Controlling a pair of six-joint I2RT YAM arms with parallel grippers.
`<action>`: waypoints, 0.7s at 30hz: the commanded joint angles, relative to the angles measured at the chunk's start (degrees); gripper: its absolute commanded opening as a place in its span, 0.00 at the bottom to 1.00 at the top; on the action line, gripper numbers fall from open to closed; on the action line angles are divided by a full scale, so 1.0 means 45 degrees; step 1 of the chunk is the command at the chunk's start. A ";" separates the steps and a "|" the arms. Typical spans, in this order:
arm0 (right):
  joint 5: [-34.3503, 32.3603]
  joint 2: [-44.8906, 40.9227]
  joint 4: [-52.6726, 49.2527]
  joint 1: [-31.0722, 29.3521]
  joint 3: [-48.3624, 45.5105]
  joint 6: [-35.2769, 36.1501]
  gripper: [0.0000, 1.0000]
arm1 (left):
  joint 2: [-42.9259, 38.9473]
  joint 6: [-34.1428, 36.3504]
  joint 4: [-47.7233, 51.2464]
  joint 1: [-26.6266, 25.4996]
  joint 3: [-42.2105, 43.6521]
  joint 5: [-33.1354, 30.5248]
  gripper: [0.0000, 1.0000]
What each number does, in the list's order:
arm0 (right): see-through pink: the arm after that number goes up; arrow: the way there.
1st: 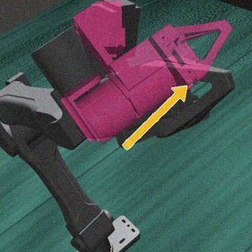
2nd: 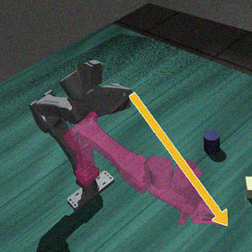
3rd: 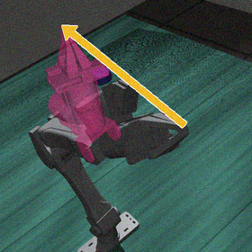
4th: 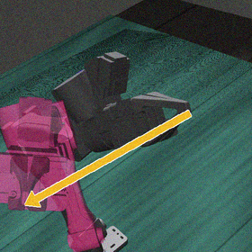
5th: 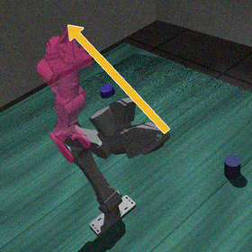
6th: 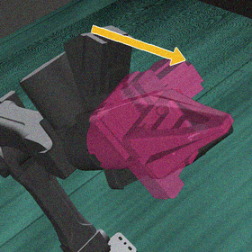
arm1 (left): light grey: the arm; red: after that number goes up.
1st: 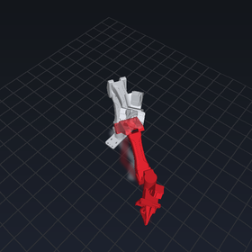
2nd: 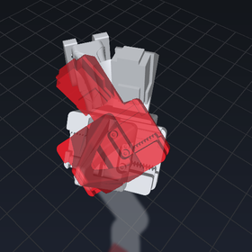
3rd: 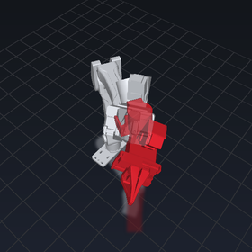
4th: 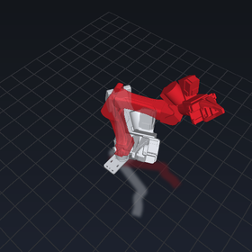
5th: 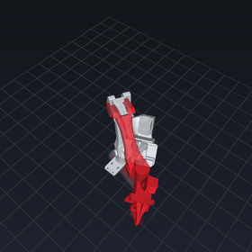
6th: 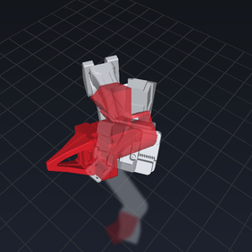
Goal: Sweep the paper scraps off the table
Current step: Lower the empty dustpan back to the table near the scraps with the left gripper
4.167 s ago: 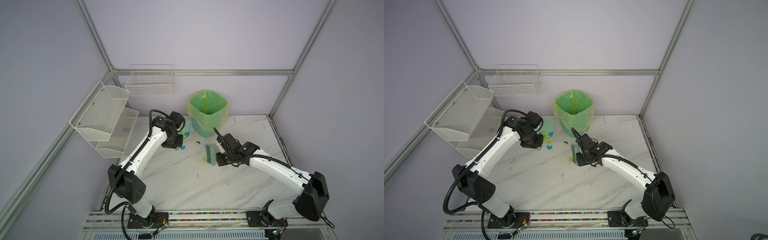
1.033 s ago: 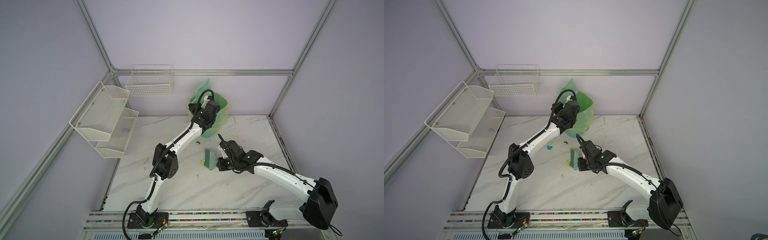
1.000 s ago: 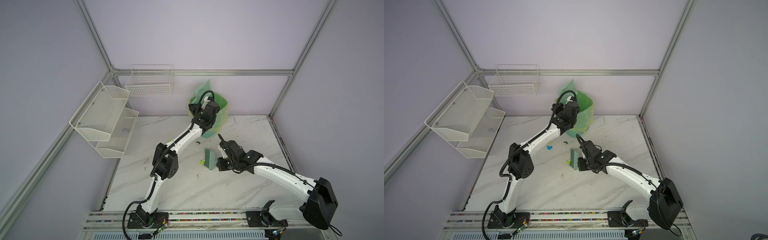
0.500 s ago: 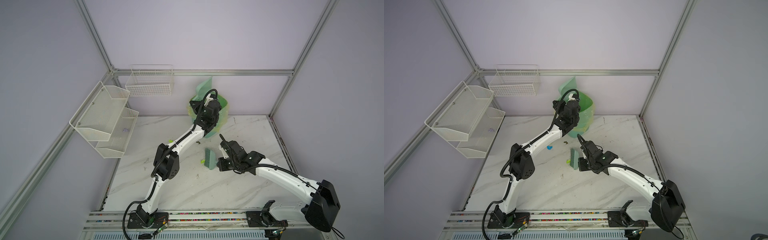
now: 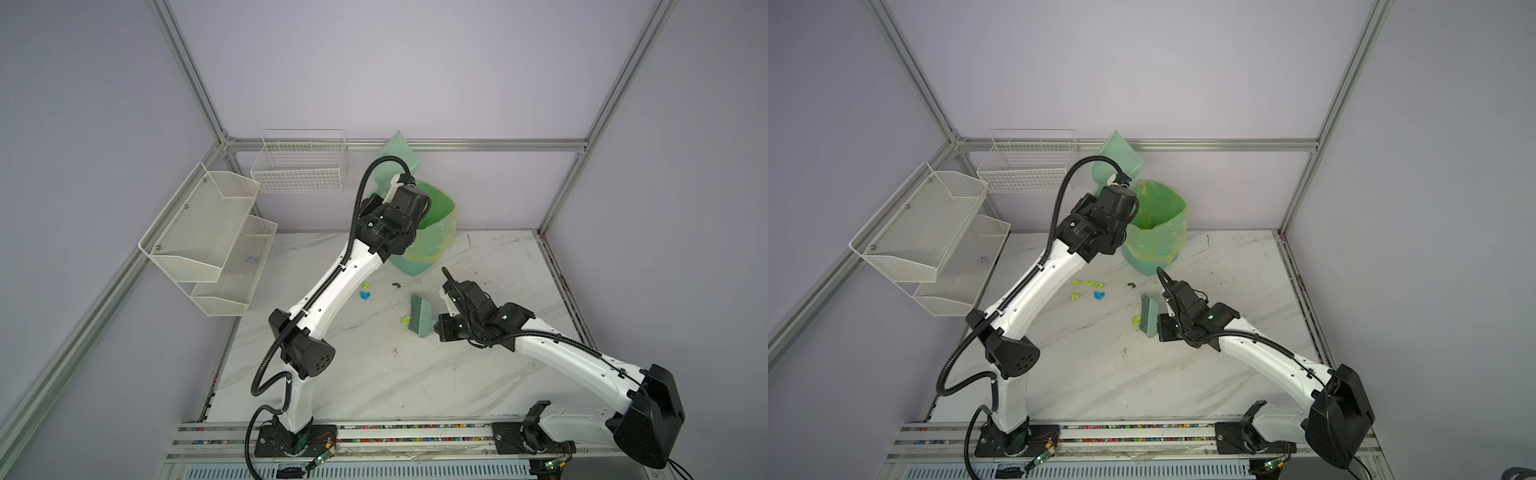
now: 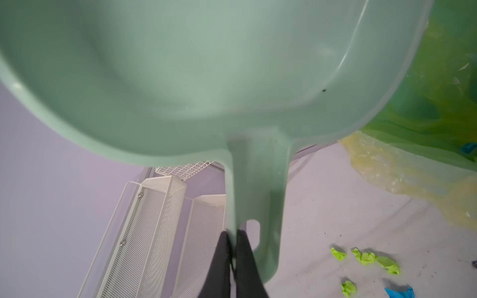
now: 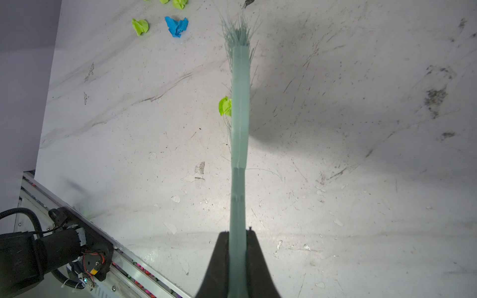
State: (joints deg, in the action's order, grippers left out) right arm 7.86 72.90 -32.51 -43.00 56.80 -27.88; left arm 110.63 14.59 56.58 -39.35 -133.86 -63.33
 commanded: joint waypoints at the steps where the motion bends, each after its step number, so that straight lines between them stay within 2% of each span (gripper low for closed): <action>1: -0.0173 -0.0146 -0.0079 0.0064 0.0610 -0.0133 0.00 | -0.1603 -0.3795 0.2699 0.0162 0.1179 0.1528 0.00; 6: -0.0376 -0.0039 -0.0143 0.0064 0.0833 -0.0065 0.00 | -0.3251 -0.6277 0.4257 0.0171 0.3462 0.3046 0.00; 12: -0.0304 0.0392 -0.0091 0.0064 0.0967 0.0120 0.00 | -0.4773 -0.8276 0.6085 0.0171 0.5673 0.4345 0.00; 18: -0.0242 0.0593 -0.0099 0.0064 0.0988 0.0277 0.00 | -0.6471 -0.9120 0.6555 0.0152 0.8249 0.6184 0.00; 21: -0.0262 0.0803 -0.0148 0.0064 0.0967 0.0333 0.00 | -0.7601 -0.9080 0.6619 0.0154 0.9664 0.7801 0.00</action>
State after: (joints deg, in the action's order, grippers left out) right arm 7.11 75.70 -32.69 -43.00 59.57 -27.18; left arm 81.45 -23.18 84.62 -38.65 -95.18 -35.79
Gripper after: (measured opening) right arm 0.111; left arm 0.048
